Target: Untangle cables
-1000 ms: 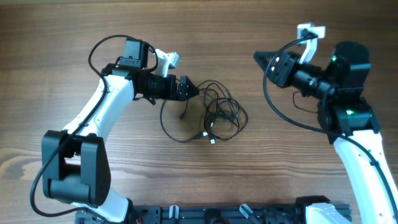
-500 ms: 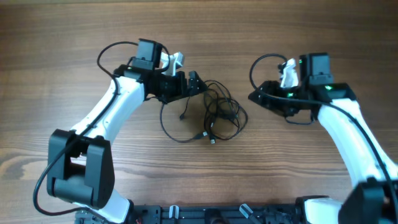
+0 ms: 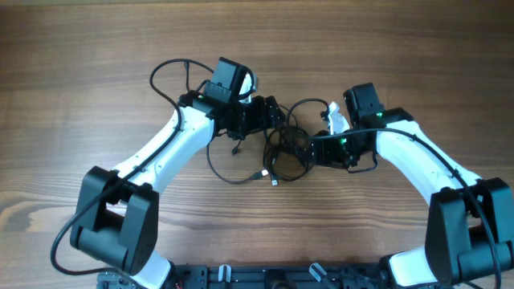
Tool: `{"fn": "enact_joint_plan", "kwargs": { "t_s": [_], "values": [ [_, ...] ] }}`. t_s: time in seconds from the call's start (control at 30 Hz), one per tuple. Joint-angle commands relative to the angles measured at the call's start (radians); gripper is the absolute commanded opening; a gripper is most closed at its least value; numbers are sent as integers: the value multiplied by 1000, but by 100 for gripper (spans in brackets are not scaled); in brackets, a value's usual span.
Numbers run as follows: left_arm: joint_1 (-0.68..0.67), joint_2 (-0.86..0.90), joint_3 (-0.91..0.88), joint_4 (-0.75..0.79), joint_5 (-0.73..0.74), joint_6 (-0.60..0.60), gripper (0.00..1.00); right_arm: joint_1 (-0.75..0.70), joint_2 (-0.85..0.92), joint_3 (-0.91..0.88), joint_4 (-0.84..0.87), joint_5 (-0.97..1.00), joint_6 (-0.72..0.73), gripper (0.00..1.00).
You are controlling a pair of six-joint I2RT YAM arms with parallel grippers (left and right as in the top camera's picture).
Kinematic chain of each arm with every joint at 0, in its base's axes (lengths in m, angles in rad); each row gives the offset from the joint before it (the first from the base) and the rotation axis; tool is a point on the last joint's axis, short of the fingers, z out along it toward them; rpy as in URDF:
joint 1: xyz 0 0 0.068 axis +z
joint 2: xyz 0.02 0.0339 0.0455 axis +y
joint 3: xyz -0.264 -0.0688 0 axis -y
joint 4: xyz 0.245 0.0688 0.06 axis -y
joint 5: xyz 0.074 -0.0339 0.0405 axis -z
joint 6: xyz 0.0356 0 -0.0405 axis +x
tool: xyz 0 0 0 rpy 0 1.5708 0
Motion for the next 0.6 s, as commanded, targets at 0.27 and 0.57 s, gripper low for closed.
{"fn": "enact_joint_plan", "kwargs": {
  "t_s": [0.27,0.57],
  "values": [
    [-53,107,-4,-66,-125,50,4,17,17,-61,87,-126,-103,57],
    [-8,107,-4,-176,-130,237,4,87,18,-61,229,-129,-7,60]
  ]
}}
